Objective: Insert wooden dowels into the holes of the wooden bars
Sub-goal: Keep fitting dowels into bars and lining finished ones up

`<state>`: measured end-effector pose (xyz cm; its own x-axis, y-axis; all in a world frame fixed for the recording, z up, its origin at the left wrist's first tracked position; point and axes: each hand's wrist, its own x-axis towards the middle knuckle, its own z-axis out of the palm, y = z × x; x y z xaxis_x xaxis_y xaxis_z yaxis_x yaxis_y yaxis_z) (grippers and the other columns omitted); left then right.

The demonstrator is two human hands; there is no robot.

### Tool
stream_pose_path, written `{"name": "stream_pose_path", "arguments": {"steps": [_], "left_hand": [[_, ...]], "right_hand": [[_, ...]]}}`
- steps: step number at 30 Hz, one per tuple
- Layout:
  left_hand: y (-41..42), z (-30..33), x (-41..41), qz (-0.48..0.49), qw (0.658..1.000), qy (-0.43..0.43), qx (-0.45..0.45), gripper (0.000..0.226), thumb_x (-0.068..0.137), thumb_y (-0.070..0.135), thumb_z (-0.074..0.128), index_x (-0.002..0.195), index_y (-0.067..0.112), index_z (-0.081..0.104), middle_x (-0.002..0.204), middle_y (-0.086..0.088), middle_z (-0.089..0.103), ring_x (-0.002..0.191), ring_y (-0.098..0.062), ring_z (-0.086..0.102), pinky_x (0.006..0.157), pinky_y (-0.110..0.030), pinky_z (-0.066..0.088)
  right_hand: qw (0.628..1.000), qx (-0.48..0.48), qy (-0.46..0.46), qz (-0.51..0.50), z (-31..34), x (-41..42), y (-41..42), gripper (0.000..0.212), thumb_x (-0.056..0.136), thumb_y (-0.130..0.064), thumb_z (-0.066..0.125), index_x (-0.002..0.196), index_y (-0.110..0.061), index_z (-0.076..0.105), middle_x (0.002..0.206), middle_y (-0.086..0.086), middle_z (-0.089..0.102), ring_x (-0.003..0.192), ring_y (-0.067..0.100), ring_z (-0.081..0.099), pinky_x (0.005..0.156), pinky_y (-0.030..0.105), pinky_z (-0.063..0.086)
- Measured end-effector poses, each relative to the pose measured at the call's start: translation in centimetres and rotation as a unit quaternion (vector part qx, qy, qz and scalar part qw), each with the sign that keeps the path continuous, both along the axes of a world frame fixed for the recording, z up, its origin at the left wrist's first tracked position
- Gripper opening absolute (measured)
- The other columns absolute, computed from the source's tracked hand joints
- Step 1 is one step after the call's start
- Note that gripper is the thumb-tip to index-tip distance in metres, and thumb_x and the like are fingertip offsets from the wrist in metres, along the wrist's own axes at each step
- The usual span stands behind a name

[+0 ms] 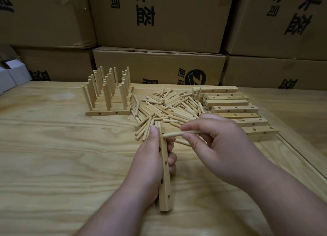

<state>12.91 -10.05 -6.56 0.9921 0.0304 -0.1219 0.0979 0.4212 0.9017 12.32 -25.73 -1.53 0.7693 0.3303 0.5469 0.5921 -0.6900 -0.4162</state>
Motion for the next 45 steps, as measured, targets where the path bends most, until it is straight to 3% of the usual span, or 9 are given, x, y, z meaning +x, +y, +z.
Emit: {"name": "stream_pose_path", "arguments": {"steps": [7,10,15,23,25,29,34,39,45], "left_hand": [[0.0,0.2,-0.1,-0.019,1.000,0.011,-0.010,0.052,0.104,0.053,0.036,0.086,0.010,0.061,0.072,-0.002,0.057,0.045,-0.012,0.042,0.040,-0.024,0.034],[0.0,0.3,-0.2,-0.018,1.000,0.010,-0.006,0.052,0.104,0.052,0.035,0.086,0.010,0.058,0.070,-0.001,0.055,0.044,-0.013,0.041,0.041,-0.023,0.033],[-0.2,0.0,-0.2,-0.020,0.999,0.012,0.046,0.055,0.104,0.055,0.032,0.091,0.007,0.056,0.062,0.002,0.053,0.042,-0.012,0.043,0.040,-0.022,0.036],[-0.3,-0.5,-0.1,-0.018,0.996,0.001,0.087,0.057,0.105,0.055,0.028,0.095,0.007,0.058,0.058,0.001,0.050,0.043,-0.014,0.043,0.041,-0.022,0.038],[-0.2,-0.4,0.0,-0.020,0.997,0.007,0.079,0.057,0.105,0.054,0.028,0.095,0.006,0.058,0.057,0.001,0.051,0.043,-0.013,0.042,0.040,-0.022,0.037],[-0.3,-0.5,0.0,-0.028,0.998,0.010,0.051,0.058,0.105,0.054,0.029,0.093,0.006,0.059,0.063,0.001,0.056,0.043,-0.012,0.042,0.041,-0.023,0.036],[-0.4,-0.8,0.1,-0.017,0.997,0.002,0.081,0.059,0.105,0.056,0.029,0.093,0.007,0.059,0.066,0.002,0.058,0.044,-0.012,0.045,0.041,-0.026,0.038],[-0.5,-1.0,0.2,-0.004,0.995,-0.004,0.098,0.057,0.105,0.054,0.030,0.092,0.007,0.059,0.060,0.004,0.056,0.044,-0.013,0.045,0.041,-0.026,0.039],[-0.5,-1.2,0.3,-0.010,0.996,-0.007,0.091,0.053,0.106,0.053,0.030,0.089,0.011,0.058,0.070,0.002,0.058,0.044,-0.013,0.045,0.043,-0.025,0.038]], "right_hand": [[1.000,0.000,0.027,-0.015,0.3,0.1,-0.2,0.014,0.093,-0.025,0.070,0.104,-0.028,0.077,0.072,-0.025,0.053,0.078,-0.006,0.054,0.066,0.007,0.038],[0.998,-0.009,0.057,-0.019,0.4,0.1,-0.2,0.014,0.093,-0.030,0.069,0.105,-0.033,0.076,0.082,-0.037,0.054,0.082,-0.010,0.053,0.067,0.005,0.037],[0.996,-0.051,0.060,-0.036,0.5,-0.1,0.1,0.018,0.092,-0.037,0.068,0.109,-0.035,0.076,0.078,-0.025,0.055,0.085,-0.006,0.053,0.065,0.010,0.034],[0.993,-0.105,0.007,-0.045,0.7,-0.9,1.3,0.017,0.095,-0.033,0.060,0.093,-0.025,0.075,0.081,-0.012,0.063,0.078,0.010,0.059,0.069,0.038,0.054],[0.995,-0.090,0.013,-0.047,0.4,-0.7,1.4,0.016,0.094,-0.032,0.061,0.093,-0.025,0.076,0.083,-0.013,0.065,0.081,0.008,0.060,0.072,0.034,0.054],[0.993,0.009,0.102,-0.053,0.0,-0.1,0.8,0.010,0.093,-0.031,0.069,0.098,-0.030,0.078,0.082,-0.025,0.065,0.089,-0.005,0.059,0.066,0.007,0.041],[0.991,0.015,0.114,-0.061,0.0,-0.1,0.8,0.008,0.092,-0.034,0.069,0.094,-0.033,0.077,0.078,-0.021,0.067,0.085,-0.006,0.060,0.064,0.015,0.049],[0.987,0.006,0.128,-0.091,0.1,-0.3,1.3,0.009,0.093,-0.036,0.067,0.092,-0.033,0.076,0.063,-0.013,0.065,0.068,0.000,0.061,0.048,0.014,0.042],[0.971,0.059,0.200,-0.115,0.4,-0.2,1.4,0.012,0.092,-0.040,0.069,0.080,-0.038,0.068,0.071,-0.015,0.068,0.073,-0.003,0.064,0.052,0.009,0.045]]}}
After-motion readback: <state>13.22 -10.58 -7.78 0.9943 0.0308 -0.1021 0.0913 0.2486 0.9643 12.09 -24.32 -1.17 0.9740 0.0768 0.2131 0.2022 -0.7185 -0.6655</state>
